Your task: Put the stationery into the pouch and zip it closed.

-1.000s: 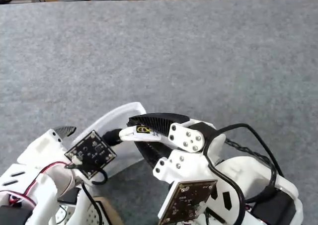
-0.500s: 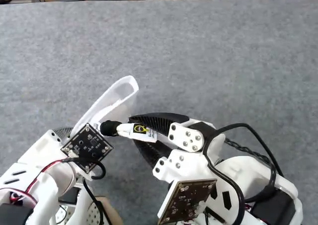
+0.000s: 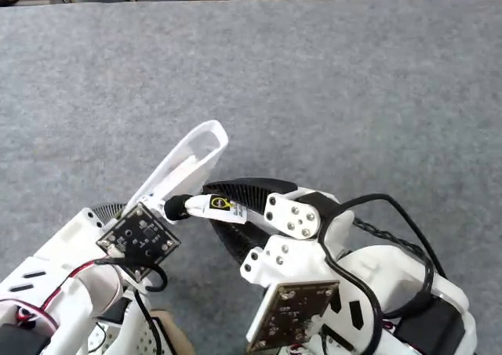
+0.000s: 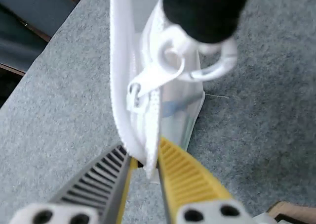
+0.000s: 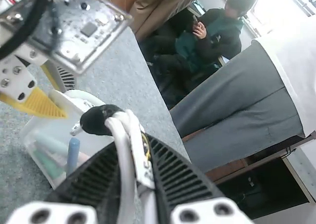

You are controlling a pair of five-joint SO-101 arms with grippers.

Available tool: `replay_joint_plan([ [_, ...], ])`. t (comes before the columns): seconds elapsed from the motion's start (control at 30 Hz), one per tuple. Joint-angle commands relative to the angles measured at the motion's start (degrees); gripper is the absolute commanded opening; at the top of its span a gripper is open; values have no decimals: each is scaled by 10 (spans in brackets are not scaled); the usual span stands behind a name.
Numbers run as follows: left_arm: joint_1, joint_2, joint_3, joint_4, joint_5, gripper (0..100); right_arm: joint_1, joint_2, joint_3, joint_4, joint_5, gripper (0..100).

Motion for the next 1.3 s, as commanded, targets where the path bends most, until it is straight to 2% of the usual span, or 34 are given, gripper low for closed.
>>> replay_joint_plan([
  [0.0,9,-2,-35,1,40,29,-3,-2,0,-2,-3,12],
  [0.17,27,-5,-35,5,88,29,96,-2,0,-30,-3,12],
  [0.33,55,-6,-35,10,94,29,217,-2,2,-59,11,12],
  [0.47,56,-6,-36,10,93,29,251,-3,52,-67,105,12],
  [0.57,52,-6,-44,10,93,29,273,-3,95,-76,145,12],
  [0.83,52,-6,-76,11,93,29,404,-3,201,-250,152,12],
  [1.0,53,-6,-78,11,93,29,438,-2,269,-302,154,12],
  [1.27,57,-6,-93,11,91,29,502,-2,397,-445,179,13],
])
